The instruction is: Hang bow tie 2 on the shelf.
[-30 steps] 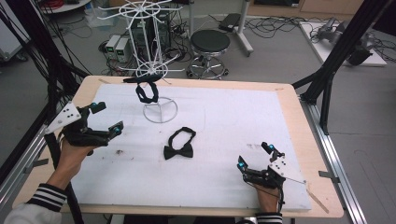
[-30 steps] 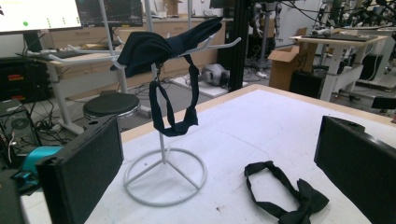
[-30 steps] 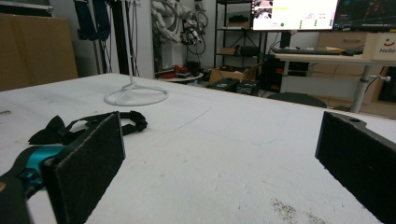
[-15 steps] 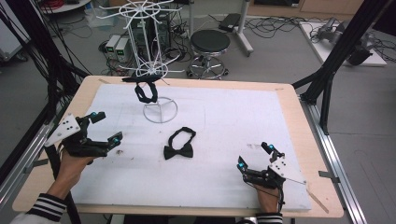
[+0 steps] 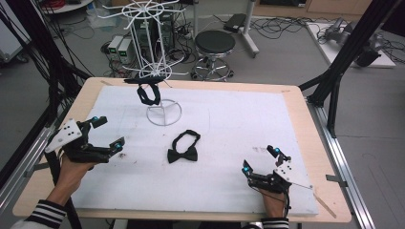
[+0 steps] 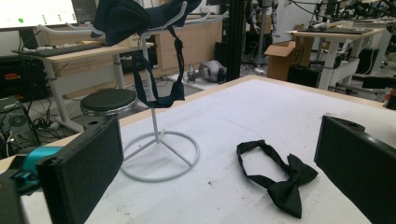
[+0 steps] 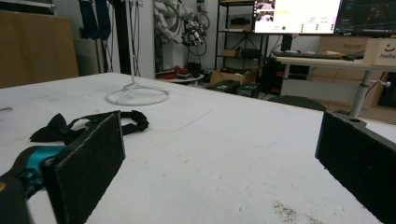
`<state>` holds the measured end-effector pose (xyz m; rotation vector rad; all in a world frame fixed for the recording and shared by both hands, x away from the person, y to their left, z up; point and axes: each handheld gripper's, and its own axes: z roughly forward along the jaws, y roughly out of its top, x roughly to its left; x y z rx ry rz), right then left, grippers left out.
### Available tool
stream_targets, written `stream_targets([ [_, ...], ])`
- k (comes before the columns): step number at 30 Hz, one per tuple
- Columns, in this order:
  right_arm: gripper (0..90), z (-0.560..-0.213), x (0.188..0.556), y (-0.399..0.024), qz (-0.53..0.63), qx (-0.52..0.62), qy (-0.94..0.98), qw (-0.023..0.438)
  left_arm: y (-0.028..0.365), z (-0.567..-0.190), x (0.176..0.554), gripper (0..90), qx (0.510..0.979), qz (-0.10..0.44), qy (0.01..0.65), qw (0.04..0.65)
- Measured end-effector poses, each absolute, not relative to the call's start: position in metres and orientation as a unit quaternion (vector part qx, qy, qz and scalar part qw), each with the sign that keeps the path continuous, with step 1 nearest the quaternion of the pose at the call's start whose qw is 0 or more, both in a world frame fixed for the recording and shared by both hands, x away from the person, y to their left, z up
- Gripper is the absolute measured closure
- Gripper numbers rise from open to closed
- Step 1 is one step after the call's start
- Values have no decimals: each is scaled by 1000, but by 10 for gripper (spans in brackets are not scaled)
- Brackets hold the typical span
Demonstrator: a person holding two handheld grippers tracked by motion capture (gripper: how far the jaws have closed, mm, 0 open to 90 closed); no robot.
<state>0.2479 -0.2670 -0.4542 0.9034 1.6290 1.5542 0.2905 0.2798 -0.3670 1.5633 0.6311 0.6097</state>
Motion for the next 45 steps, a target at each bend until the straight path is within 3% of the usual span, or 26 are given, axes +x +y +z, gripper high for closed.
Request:
stream_targets([
  [15, 7, -454, 247, -267, 602, 352, 627, 348, 261, -360, 297, 17, 705, 250, 246, 616],
  [45, 7, -455, 247, -268, 604, 350, 625, 349, 177, -353, 328, 18, 803, 179, 155, 547],
])
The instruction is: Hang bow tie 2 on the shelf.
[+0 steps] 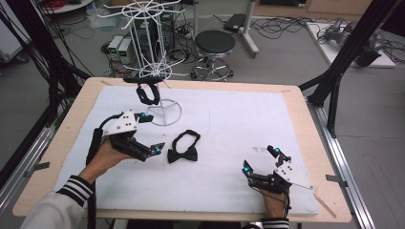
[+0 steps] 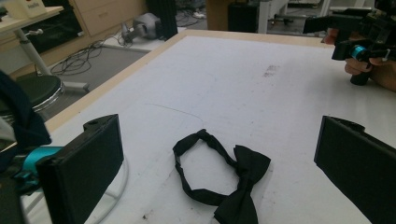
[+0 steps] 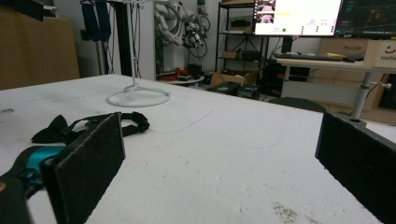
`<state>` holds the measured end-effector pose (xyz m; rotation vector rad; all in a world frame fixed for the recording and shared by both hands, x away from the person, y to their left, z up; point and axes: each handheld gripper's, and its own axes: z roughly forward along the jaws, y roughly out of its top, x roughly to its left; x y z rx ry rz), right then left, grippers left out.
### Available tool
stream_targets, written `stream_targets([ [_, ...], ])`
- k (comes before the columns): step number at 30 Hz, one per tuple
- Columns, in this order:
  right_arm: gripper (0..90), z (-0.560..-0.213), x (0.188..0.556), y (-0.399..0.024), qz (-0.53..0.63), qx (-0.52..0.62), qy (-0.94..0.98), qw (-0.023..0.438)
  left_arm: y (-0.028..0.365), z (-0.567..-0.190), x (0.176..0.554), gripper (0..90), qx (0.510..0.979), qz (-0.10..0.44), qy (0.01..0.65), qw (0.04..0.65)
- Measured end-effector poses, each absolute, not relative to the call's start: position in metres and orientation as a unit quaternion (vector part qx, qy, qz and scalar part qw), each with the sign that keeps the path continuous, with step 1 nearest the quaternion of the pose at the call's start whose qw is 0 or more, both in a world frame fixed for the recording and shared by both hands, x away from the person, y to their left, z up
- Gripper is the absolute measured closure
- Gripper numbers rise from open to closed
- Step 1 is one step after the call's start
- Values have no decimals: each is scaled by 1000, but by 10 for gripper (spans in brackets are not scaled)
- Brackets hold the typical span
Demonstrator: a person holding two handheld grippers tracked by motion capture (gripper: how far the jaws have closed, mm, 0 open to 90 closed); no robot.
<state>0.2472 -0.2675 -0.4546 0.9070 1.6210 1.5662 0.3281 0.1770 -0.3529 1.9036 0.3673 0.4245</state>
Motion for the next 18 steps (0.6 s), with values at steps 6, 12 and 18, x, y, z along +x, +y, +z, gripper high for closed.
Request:
stream_targets([
  [6, 6, -455, 247, -268, 604, 350, 625, 348, 161, -356, 334, 17, 820, 163, 139, 530],
  [12, 6, -455, 248, -268, 605, 350, 624, 349, 151, -362, 341, 17, 838, 150, 130, 509],
  [18, 6, -455, 247, -268, 603, 350, 625, 350, 139, -370, 346, 17, 854, 135, 120, 488],
])
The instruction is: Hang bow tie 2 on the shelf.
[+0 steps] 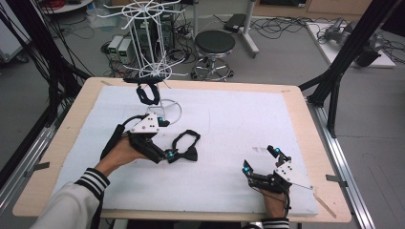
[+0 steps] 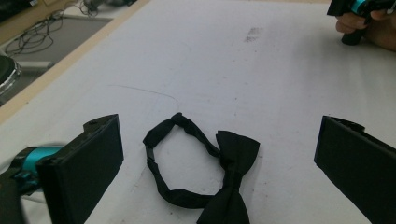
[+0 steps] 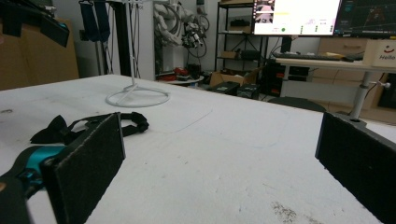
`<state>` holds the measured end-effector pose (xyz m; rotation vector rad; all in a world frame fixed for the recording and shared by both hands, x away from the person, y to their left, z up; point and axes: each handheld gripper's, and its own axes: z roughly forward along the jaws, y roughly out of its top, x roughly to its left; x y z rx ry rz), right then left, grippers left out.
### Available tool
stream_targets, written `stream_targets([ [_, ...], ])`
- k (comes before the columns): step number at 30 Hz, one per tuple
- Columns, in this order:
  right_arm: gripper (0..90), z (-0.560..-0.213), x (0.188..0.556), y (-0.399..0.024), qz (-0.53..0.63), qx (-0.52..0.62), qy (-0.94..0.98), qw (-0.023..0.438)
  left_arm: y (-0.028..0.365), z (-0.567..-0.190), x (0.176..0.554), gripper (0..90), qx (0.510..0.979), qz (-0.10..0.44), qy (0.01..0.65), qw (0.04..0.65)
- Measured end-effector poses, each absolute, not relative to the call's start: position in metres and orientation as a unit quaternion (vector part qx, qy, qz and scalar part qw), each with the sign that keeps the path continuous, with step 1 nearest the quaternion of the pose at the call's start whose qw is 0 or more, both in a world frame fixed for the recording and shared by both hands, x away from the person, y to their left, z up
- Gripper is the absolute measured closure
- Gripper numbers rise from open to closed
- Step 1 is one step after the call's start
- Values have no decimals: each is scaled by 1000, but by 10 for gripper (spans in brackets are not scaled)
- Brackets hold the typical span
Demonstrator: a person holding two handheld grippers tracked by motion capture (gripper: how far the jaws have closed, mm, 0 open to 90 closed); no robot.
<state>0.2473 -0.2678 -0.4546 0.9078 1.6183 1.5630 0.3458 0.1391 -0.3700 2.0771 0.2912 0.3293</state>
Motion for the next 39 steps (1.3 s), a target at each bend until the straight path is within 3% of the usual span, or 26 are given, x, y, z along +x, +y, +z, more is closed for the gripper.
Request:
stream_targets([
  [39, 7, -455, 247, -268, 605, 354, 623, 348, 95, -404, 359, 26, 941, 74, 84, 320],
])
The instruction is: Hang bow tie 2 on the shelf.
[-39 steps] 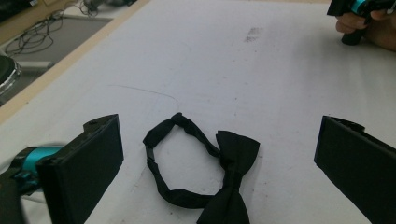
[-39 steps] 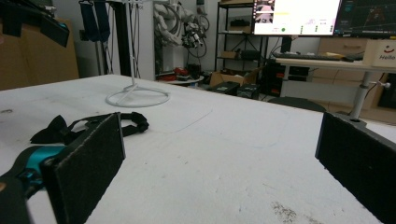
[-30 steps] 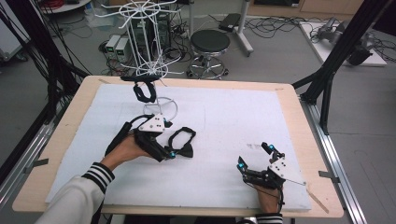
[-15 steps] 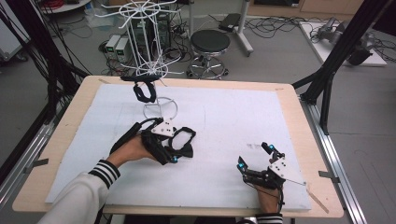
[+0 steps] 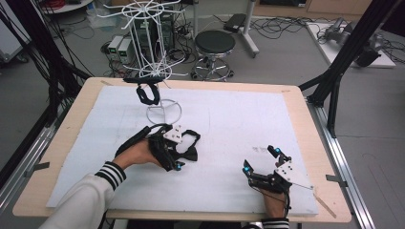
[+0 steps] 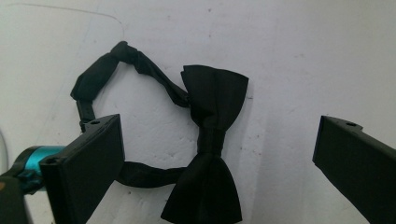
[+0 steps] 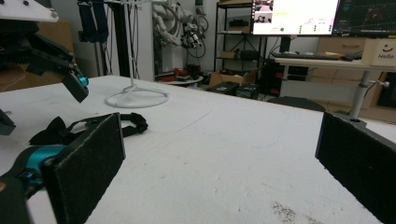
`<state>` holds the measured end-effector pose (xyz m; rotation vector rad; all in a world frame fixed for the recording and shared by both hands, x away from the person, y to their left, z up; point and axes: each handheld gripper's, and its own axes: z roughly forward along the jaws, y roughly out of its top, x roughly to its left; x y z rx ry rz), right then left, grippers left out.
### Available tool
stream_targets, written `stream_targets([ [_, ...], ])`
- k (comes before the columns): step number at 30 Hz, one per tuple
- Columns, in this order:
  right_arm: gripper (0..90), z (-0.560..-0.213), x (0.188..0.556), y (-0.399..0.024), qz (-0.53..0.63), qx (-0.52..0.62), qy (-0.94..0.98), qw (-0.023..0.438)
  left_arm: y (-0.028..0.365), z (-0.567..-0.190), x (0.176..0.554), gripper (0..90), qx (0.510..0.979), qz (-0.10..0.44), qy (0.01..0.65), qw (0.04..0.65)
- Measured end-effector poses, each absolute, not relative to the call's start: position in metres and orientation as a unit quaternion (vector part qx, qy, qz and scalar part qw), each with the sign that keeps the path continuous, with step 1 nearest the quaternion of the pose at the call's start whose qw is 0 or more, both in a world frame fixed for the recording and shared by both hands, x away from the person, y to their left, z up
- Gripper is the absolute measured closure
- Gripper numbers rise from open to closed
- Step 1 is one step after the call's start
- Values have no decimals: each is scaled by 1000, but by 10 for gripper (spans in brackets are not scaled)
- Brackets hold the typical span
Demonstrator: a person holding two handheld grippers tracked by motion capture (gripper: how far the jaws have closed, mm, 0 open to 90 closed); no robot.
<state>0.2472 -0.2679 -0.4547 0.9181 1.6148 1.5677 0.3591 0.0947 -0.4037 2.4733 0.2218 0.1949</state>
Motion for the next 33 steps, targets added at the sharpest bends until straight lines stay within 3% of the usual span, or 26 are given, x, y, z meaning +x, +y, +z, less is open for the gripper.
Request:
stream_targets([
  [2, 6, -455, 247, -268, 605, 354, 623, 348, 93, -403, 360, 45, 944, 71, 79, 312],
  [4, 7, -455, 247, -268, 605, 353, 623, 349, 91, -403, 361, 147, 947, 64, 66, 309],
  [9, 6, -455, 247, -268, 605, 355, 623, 347, 85, -405, 362, 162, 951, 65, 62, 295],
  [33, 6, -455, 247, -268, 605, 354, 622, 348, 79, -411, 368, 540, 968, 47, 82, 234],
])
